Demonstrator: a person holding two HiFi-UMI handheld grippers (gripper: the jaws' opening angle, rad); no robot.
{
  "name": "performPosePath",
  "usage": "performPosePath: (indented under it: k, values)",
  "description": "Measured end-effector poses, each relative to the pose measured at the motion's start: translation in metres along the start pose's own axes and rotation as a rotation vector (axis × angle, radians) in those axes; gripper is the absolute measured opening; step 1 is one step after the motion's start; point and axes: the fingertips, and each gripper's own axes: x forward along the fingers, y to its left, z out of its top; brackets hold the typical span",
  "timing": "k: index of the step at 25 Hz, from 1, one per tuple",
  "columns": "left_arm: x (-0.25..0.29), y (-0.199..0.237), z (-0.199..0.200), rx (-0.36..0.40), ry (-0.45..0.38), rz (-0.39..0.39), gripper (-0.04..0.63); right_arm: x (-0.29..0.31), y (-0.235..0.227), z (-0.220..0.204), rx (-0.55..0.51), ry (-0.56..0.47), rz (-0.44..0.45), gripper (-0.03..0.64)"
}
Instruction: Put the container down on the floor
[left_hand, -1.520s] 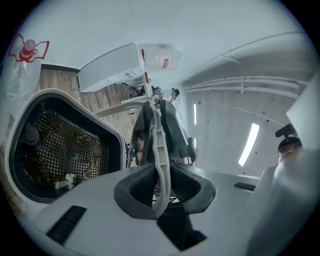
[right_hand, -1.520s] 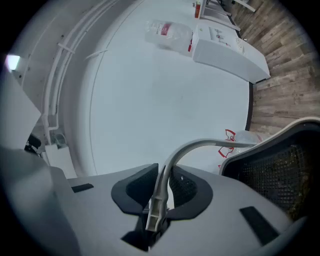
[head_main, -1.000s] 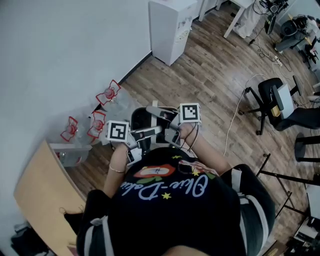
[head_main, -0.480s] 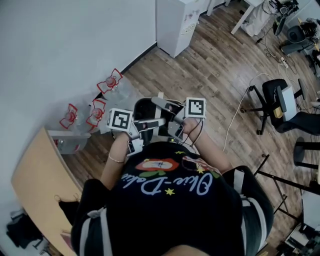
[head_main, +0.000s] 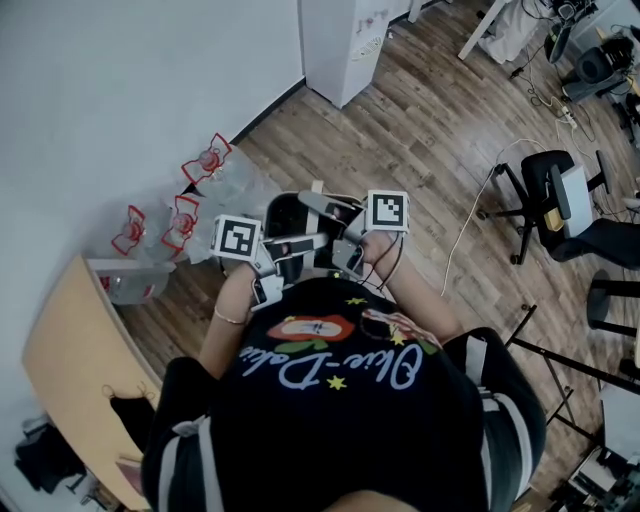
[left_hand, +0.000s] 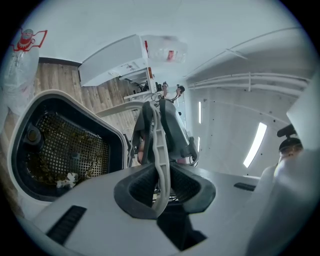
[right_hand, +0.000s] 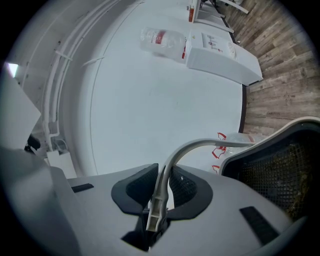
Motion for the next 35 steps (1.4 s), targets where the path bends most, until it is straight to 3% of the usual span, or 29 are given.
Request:
performPosePath:
  k: [25, 35]
  values:
    - [0.022, 0.019, -0.006, -0.039, 0.014, 0.005, 0.067, -0.022, -0.027, 0.007, 0.011, -0.037, -0.038, 0.058]
    - [0.027, 0.019, 0.024, -0.031, 0.07, -0.018, 0.067, -0.013, -0.028, 0.037, 0.02, -0.082, -0.063, 0.058]
